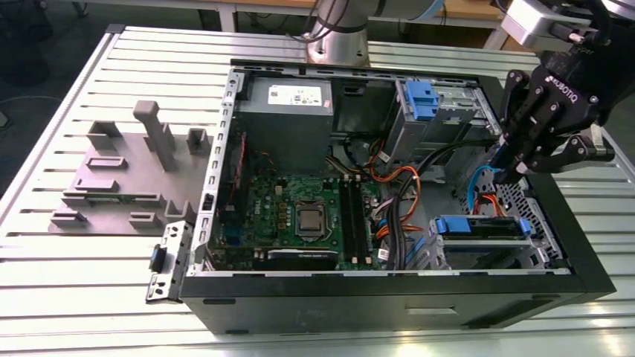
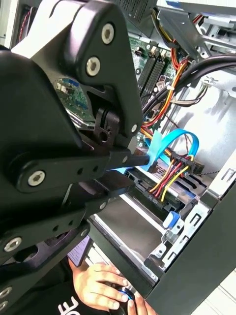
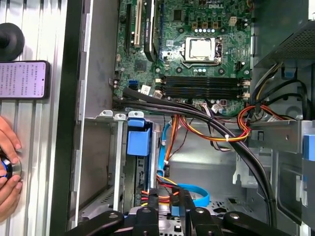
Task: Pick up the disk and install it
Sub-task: 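Insert the second disk wire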
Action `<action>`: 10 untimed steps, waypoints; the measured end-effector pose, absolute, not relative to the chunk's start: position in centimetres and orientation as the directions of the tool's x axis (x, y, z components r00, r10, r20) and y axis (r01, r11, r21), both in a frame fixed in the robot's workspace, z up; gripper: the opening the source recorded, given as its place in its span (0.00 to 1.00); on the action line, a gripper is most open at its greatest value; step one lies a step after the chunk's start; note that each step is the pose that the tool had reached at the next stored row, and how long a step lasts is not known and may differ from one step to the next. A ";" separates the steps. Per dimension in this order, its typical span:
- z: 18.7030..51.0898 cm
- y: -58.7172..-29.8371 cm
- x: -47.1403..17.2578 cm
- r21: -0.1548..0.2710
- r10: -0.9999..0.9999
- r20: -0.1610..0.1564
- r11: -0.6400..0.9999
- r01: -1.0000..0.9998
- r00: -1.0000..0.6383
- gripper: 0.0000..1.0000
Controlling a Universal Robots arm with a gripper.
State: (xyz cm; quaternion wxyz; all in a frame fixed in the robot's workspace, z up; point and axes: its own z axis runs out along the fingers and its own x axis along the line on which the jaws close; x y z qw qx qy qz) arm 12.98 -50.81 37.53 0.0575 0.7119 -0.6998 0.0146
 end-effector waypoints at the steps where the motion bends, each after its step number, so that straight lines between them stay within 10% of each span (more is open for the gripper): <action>1: 37.5 -50.8 13.0 0.061 -0.995 0.098 -0.014 -0.998 0.020 0.31; 10: 37.0 -50.8 13.0 0.061 -0.995 0.094 -0.015 -0.998 0.020 0.31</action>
